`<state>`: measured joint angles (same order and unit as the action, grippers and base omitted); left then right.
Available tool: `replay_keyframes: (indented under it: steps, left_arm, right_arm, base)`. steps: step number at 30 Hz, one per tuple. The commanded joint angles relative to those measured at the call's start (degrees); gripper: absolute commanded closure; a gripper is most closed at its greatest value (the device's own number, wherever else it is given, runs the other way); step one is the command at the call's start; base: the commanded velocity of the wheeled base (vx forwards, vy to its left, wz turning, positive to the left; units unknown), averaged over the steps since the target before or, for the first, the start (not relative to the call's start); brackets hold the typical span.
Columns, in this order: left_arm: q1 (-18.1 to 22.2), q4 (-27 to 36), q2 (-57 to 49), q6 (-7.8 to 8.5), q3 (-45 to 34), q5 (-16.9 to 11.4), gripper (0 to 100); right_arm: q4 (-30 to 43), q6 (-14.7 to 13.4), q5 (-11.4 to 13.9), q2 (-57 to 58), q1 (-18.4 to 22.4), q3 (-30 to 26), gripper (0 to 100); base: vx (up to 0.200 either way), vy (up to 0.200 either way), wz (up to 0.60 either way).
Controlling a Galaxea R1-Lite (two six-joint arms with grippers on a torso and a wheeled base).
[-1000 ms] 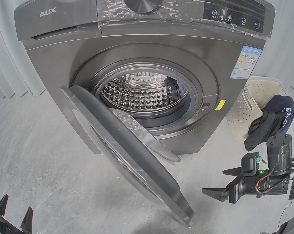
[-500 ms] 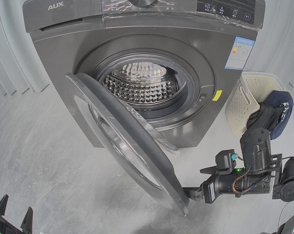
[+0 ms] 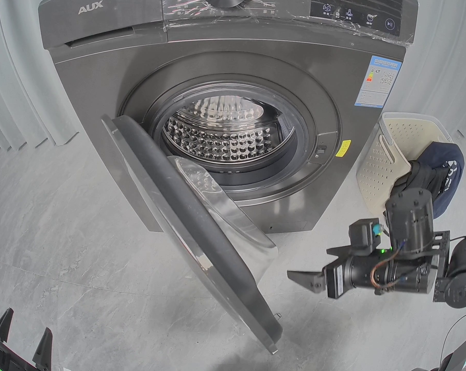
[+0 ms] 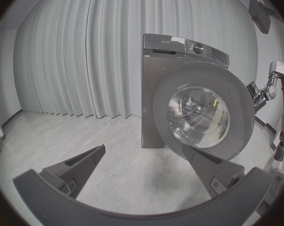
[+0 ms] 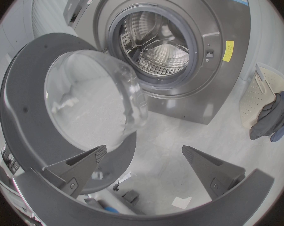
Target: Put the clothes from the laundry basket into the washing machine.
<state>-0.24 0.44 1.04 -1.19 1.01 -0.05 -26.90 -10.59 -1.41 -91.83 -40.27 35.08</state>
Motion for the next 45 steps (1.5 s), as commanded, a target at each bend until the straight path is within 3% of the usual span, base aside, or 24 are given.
replay_keyframes:
  steps: [1, 4, 9, 13, 21, 32, 45]
  left_arm:
    - [-0.02, 0.0, -0.68, 0.05, -0.75, -0.04, 0]
    - [-0.02, 0.0, -0.68, 0.05, -0.75, -0.04, 0]
    - [-0.02, 0.0, -0.68, -0.04, -0.75, -0.04, 0]
    - [-0.02, 0.0, -0.68, -0.04, -0.75, -0.04, 0]
    - [-0.02, 0.0, -0.68, 0.05, -0.75, -0.04, 0]
    - [-0.02, 0.0, -0.68, 0.14, -0.75, -0.04, 0]
    - [-0.02, 0.0, -0.68, -0.04, -0.75, -0.04, 0]
  right_arm:
    - [-0.08, -0.22, -0.96, -10.03, 6.69, 11.15, 0]
    - [-0.08, -1.27, -3.16, -15.39, 7.83, 17.03, 0]
    - [0.1, -1.8, -3.16, -19.26, 7.57, 21.69, 0]
    - [0.1, -1.8, -3.07, -19.7, 6.87, 21.52, 0]
    - [0.01, -2.06, -2.98, -17.33, 1.33, 18.27, 0]
    - [-0.17, -2.94, -2.98, -19.0, 0.98, 18.88, 0]
    - [-1.84, -3.38, -3.6, -25.94, -6.23, 26.35, 0]
  base:
    - [0.0, 0.0, 0.0]
    - [0.0, 0.0, 0.0]
    - [0.0, 0.0, 0.0]
    - [0.0, 0.0, 0.0]
    - [0.0, 0.0, 0.0]
    - [-0.055, 0.0, 0.0]
    - [-0.046, 0.0, 0.0]
